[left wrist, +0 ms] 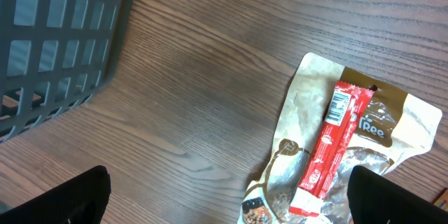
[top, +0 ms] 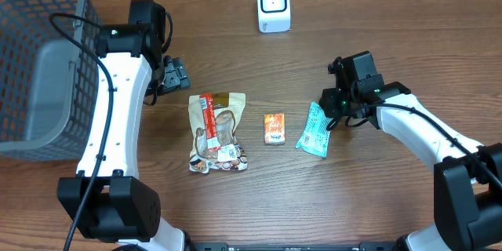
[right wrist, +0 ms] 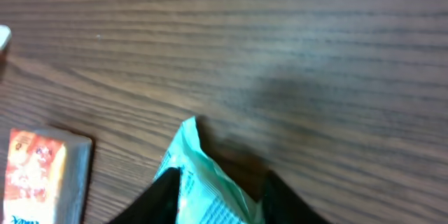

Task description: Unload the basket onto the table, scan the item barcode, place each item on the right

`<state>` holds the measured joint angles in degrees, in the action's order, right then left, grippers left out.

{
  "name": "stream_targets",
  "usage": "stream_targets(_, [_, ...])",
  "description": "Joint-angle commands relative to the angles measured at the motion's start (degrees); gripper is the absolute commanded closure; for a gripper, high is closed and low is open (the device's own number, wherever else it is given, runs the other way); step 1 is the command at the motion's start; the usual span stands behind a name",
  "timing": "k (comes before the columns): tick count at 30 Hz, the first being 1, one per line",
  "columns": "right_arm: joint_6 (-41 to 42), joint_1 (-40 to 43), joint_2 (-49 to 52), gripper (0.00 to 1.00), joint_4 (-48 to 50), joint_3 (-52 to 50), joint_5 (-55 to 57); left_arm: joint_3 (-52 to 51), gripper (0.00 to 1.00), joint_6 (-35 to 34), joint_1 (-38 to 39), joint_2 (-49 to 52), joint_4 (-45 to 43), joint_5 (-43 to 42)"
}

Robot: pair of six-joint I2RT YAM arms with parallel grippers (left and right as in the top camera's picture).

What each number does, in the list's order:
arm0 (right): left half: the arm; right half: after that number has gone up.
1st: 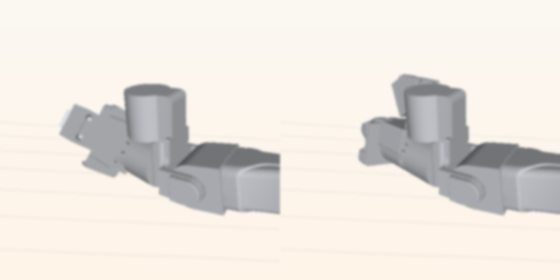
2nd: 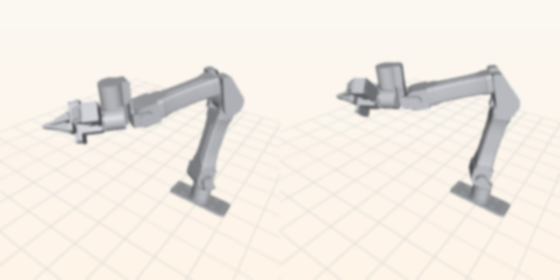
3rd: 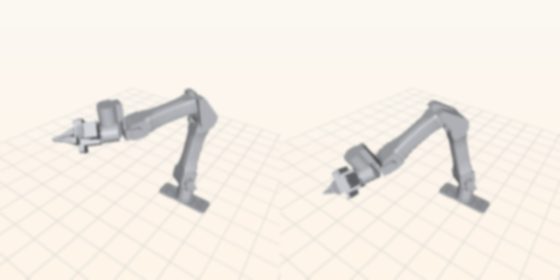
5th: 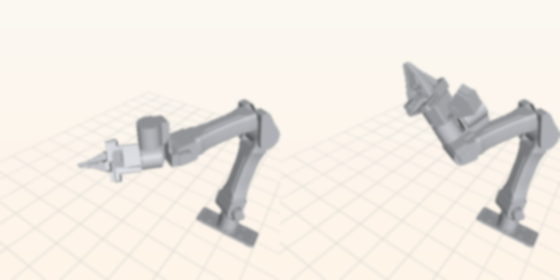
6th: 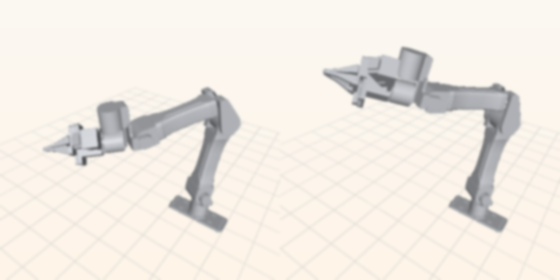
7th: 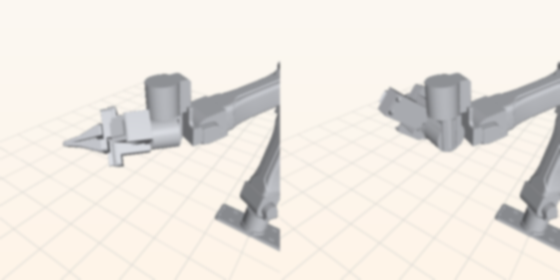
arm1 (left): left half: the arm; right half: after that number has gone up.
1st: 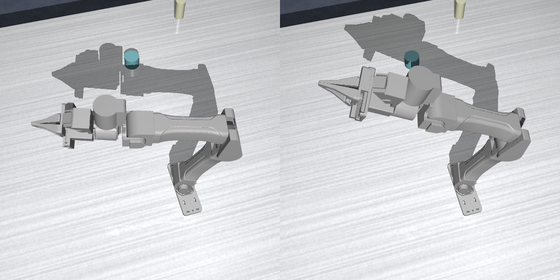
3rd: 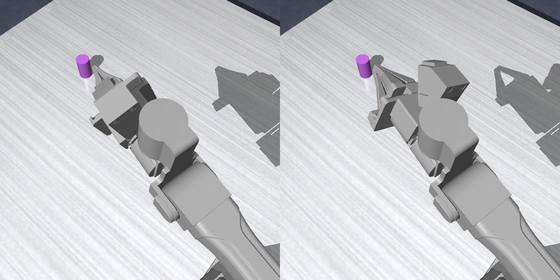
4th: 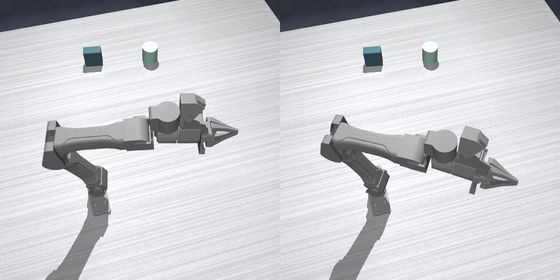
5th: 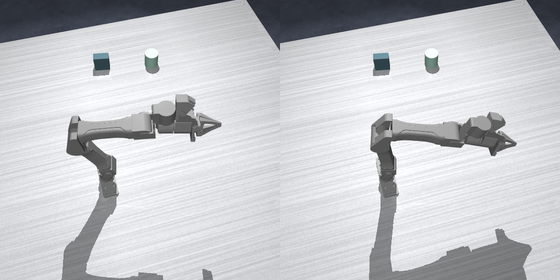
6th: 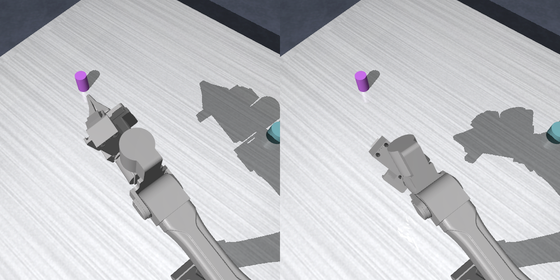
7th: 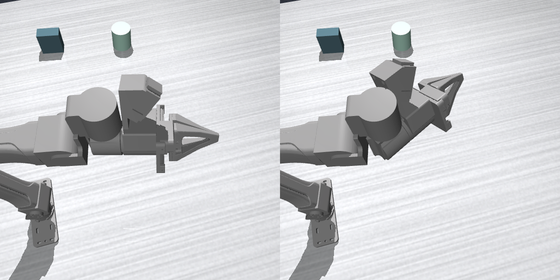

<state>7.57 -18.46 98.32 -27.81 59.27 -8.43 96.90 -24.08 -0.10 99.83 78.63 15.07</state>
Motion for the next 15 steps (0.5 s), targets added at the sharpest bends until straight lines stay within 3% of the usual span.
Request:
stream_targets(1, [-0.2, 0.1, 0.2, 0.68, 0.0, -0.1, -0.3, 1.2, 0.00, -1.0, 0.1, 0.1, 0.0, 0.3])
stream_targets(15, [-0.2, 0.1, 0.2, 0.80, -7.2, -0.1, -0.2, 1.2, 0.00, -1.0, 0.1, 0.1, 0.0, 0.4])
